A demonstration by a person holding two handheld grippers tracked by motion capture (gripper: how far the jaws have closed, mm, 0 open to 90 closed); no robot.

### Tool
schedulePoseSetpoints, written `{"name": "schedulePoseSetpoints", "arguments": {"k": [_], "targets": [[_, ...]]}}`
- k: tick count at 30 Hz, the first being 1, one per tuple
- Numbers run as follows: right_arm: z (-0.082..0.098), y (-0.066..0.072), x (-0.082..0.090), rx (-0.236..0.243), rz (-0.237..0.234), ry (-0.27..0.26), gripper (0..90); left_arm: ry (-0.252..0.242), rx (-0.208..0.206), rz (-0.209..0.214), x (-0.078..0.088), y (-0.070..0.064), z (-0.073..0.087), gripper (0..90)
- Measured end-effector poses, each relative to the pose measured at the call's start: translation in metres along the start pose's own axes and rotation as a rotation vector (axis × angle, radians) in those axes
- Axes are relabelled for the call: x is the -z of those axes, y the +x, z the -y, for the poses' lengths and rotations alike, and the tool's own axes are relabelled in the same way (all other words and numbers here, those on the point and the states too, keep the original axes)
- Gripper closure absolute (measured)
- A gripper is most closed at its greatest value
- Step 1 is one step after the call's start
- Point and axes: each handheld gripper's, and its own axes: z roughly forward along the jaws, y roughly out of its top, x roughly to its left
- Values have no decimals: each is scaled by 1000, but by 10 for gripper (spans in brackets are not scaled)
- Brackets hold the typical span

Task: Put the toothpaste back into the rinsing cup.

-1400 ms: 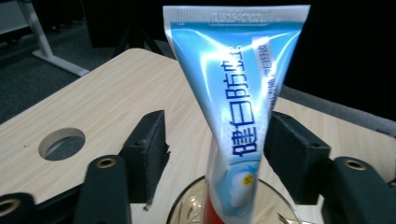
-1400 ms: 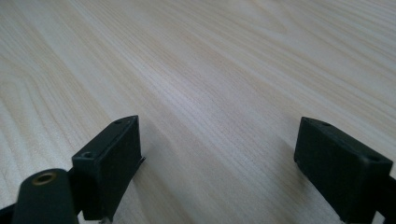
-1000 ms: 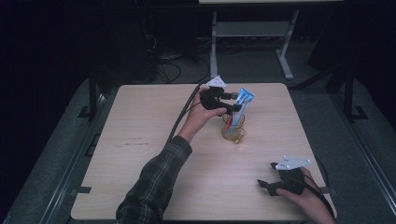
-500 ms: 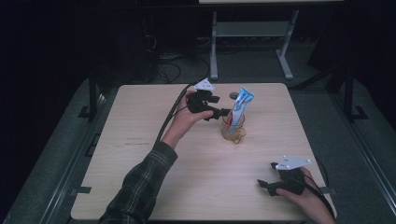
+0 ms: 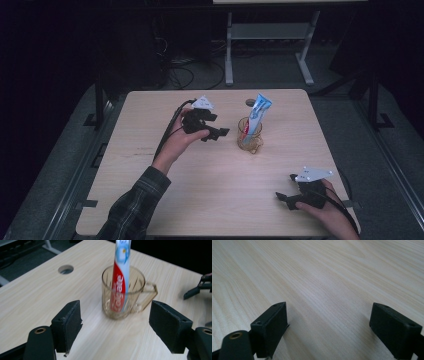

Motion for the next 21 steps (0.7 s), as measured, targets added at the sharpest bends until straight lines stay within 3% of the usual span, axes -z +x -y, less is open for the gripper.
{"name": "schedulePoseSetpoints", "arguments": {"k": [21], "targets": [[0,0,0,1,3,-1,138,43,31,-58,49,-17,73,255]]}}
